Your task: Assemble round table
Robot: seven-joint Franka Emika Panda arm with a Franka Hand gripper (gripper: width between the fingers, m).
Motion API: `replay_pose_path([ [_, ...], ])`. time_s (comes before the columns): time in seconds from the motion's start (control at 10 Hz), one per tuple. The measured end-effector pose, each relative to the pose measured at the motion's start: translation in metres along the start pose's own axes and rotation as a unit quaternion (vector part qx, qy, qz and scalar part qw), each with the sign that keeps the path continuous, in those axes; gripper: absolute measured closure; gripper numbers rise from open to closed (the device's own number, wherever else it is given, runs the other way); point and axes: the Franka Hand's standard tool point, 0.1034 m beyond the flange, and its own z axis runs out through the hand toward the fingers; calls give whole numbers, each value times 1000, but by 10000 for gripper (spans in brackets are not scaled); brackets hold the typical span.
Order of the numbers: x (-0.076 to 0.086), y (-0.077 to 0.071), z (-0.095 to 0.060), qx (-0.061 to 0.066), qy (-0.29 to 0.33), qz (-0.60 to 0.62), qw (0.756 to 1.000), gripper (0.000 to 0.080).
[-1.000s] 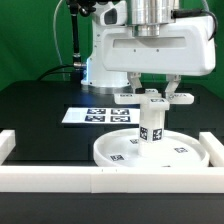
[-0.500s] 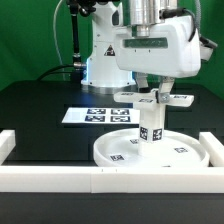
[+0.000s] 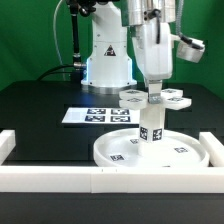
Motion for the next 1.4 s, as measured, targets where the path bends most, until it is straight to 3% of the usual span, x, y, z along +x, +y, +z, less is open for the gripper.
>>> replay_pose_path([
  [0.2, 0, 0, 0, 0, -2, 0, 1000, 360],
  [0.3, 0, 0, 0, 0, -2, -6, 1000, 214],
  [0.4, 0, -2, -4, 3, -6, -31, 999, 169],
  [0.6, -4, -7, -19, 12, -14, -64, 998, 154],
  [0.9, -3, -5, -13, 9, -11, -129, 991, 151],
  [1.1, -6, -4, -13, -5, -2, -260, 966, 151],
  [1.4, -13, -8, -16, -8, -2, -427, 904, 151],
])
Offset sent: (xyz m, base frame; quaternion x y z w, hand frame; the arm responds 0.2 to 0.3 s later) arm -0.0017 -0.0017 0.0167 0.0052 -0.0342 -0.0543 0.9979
